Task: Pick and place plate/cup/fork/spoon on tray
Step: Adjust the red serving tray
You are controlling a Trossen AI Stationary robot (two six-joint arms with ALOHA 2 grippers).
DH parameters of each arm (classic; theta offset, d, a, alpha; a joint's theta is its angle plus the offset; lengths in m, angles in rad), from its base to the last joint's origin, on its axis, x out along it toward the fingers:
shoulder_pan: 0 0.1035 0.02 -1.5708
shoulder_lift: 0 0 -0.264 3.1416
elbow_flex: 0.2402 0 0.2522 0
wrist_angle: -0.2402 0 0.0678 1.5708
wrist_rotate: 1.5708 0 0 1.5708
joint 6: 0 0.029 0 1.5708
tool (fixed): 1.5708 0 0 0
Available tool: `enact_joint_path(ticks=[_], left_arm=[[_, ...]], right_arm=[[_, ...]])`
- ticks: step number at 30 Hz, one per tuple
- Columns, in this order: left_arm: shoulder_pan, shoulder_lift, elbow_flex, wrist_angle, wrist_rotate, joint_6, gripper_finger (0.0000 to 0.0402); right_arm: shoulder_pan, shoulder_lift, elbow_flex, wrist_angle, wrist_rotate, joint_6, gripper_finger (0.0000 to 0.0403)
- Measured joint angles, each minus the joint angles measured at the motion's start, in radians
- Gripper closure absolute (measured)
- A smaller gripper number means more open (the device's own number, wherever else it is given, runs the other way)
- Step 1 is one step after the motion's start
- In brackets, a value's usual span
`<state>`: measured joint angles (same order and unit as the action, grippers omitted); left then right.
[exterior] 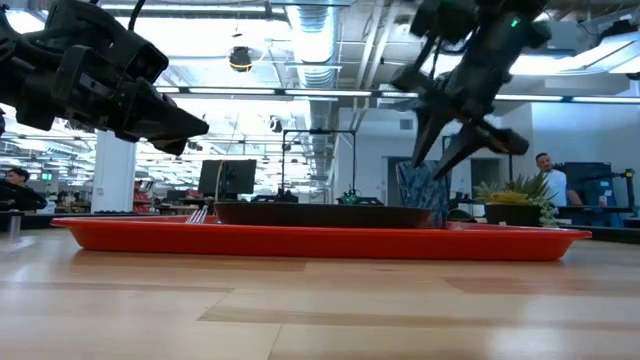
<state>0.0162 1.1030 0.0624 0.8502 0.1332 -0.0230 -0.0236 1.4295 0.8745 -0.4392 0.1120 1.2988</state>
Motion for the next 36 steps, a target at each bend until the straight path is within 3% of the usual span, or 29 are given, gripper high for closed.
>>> enact_joint_path(ticks=[6,12,19,24,36], left_arm=[[0.0,0.0,0.0,-0.008,0.02,0.001,0.0401],[0.0,0.0,0.0,-0.036,0.019,0.025,0.0401],[0.0,0.0,0.0,-0.038,0.017,0.002,0.0401],[0.0,0.0,0.0,-0.037,0.017,-0.013,0.0401],[0.0,0.0,0.0,-0.03,0.013,-0.018,0.0401]], right_arm=[[0.119,0.013,-0.001,-0.145,-0.001,-0.245,0.0311],[0.208,0.109,-0.001,-0.158,-0.041,-0.35,0.0393],[0.308,0.165,-0.001,-0.192,-0.121,-0.36,0.038],[0.363,0.162,-0.001,-0.219,-0.113,-0.338,0.0397],[0.403,0.162,0.0,-0.242,-0.11,-0.331,0.0391]])
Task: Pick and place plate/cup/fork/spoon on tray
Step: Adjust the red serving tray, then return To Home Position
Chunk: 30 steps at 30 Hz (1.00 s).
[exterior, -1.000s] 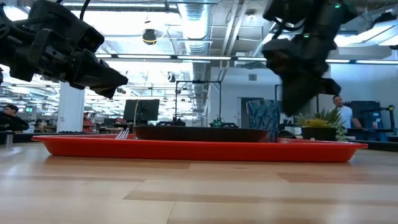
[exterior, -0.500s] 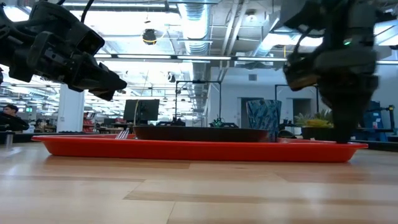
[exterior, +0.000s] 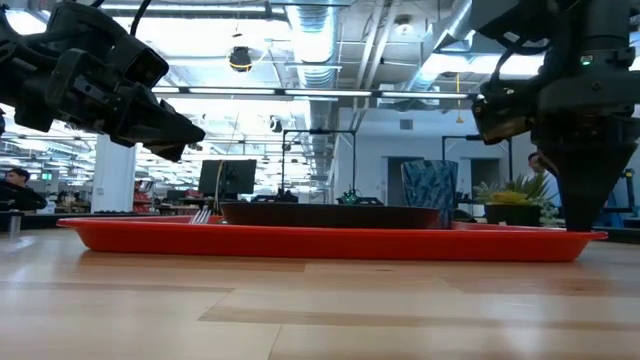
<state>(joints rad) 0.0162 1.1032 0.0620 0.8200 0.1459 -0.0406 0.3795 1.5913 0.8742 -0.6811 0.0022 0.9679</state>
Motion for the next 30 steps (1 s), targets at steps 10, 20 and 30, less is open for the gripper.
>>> enact_joint_path(ticks=[10,20,30], left_arm=[[0.0,0.0,0.0,0.001,0.0,-0.016,0.0401],[0.09,-0.105,0.0,-0.031,0.137,-0.013,0.0401],[0.361,-0.169,0.0,-0.045,0.372,-0.014,0.0401]], right_arm=[[0.014,-0.026,0.007,0.035,0.031,-0.083,0.0381],[-0.081,-0.236,-0.062,0.359,0.073,-0.532,0.0398],[-0.393,-0.391,-0.188,0.687,-0.13,-1.002,0.04]])
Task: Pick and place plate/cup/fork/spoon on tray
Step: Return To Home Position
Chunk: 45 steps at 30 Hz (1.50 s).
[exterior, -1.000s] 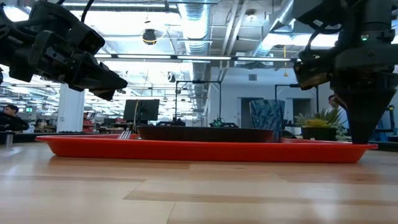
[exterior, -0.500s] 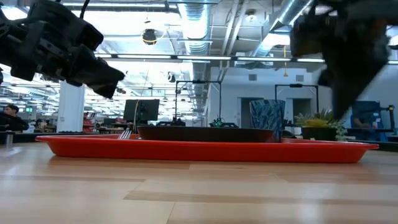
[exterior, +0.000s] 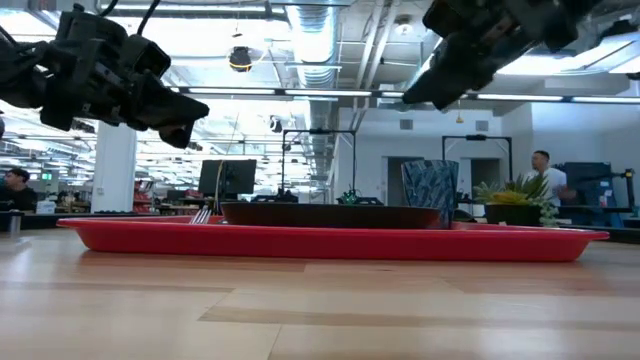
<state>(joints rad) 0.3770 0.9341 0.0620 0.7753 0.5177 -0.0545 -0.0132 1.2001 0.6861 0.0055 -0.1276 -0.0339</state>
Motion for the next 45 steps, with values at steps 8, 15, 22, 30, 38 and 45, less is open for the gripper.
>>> enact_joint_path(ticks=[8,15,22,30,38,45], left_arm=[[0.119,-0.064,0.0,-0.043,0.031,0.009,0.0401],[0.131,-0.111,0.0,-0.118,0.028,0.022,0.0401],[0.131,-0.158,-0.051,-0.059,-0.072,0.006,0.0401],[0.13,-0.209,-0.052,-0.068,-0.084,-0.007,0.0401],[0.13,-0.324,-0.053,-0.125,-0.145,-0.038,0.0401],[0.13,-0.466,-0.054,-0.278,-0.268,-0.048,0.0401]], right_arm=[[-0.133,-0.064,-0.13,0.262,-0.011,-0.094,0.04],[-0.147,-0.164,-0.316,0.435,0.026,-0.048,0.04],[-0.147,-0.353,-0.448,0.456,0.093,-0.043,0.04],[-0.184,-0.515,-0.567,0.451,0.131,-0.019,0.0398],[-0.225,-0.707,-0.667,0.456,0.161,-0.023,0.0398],[-0.239,-0.867,-0.678,0.299,0.182,-0.019,0.0397]])
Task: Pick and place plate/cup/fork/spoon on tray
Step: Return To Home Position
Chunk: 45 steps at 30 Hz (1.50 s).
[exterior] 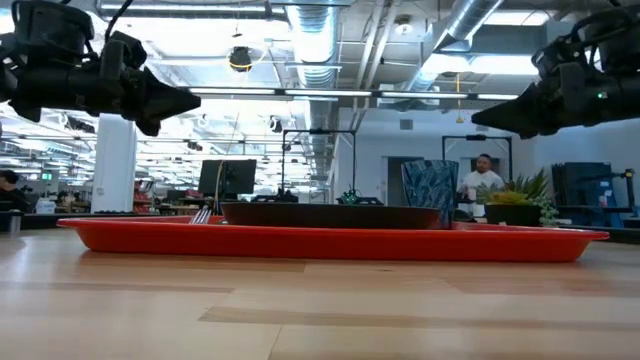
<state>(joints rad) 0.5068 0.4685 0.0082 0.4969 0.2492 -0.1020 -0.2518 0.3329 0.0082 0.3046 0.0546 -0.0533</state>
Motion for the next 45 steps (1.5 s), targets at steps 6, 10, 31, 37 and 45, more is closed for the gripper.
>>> enact_joint_path(ticks=[6,10,31,37,45], left_arm=[[-0.003,-0.149,-0.001,-0.142,-0.056,-0.017,0.0401],[-0.026,-0.273,-0.001,-0.257,-0.101,-0.02,0.0401],[-0.223,-0.465,-0.002,-0.428,-0.033,-0.008,0.0401],[-0.222,-0.464,-0.002,-0.444,-0.128,0.016,0.0401],[-0.222,-0.464,-0.002,-0.449,-0.167,-0.005,0.0401]], right_arm=[[0.0,-0.16,0.0,-0.123,0.012,-0.007,0.0397],[0.0,-0.272,0.0,-0.234,0.05,0.009,0.0397],[0.008,-0.312,-0.002,-0.271,0.05,0.003,0.0377],[0.008,-0.3,-0.002,-0.272,0.05,0.003,0.0364],[0.008,-0.299,-0.003,-0.271,0.05,0.0,0.0363]])
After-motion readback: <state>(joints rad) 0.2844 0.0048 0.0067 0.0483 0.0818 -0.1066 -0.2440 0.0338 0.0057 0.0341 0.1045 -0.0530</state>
